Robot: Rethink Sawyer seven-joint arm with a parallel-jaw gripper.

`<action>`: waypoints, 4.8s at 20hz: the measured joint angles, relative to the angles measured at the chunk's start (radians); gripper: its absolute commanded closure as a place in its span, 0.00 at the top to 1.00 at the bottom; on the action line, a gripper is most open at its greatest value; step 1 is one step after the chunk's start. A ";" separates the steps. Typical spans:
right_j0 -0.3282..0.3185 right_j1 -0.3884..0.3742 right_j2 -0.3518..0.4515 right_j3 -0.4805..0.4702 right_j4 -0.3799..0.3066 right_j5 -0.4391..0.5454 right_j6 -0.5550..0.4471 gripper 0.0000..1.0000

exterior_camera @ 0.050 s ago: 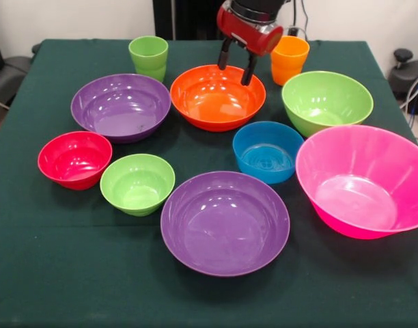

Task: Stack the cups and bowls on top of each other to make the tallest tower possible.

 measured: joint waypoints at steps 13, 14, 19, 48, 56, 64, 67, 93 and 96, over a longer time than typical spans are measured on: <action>0.002 -0.003 -0.001 -0.022 0.000 0.010 0.000 1.00; 0.003 -0.003 -0.001 -0.027 0.000 0.013 0.000 1.00; 0.000 -0.003 -0.001 -0.058 -0.007 0.052 0.000 1.00; -0.136 -0.028 0.169 -0.210 -0.280 0.190 0.000 1.00; -0.136 -0.046 0.199 -0.238 -0.286 0.226 0.000 1.00; -0.088 -0.074 0.177 -0.270 -0.274 0.279 0.000 1.00; -0.048 -0.085 0.169 -0.290 -0.254 0.312 0.000 1.00; 0.111 -0.025 0.046 -0.477 -0.120 0.379 0.145 1.00; 0.113 -0.016 0.033 -0.477 -0.109 0.379 0.153 1.00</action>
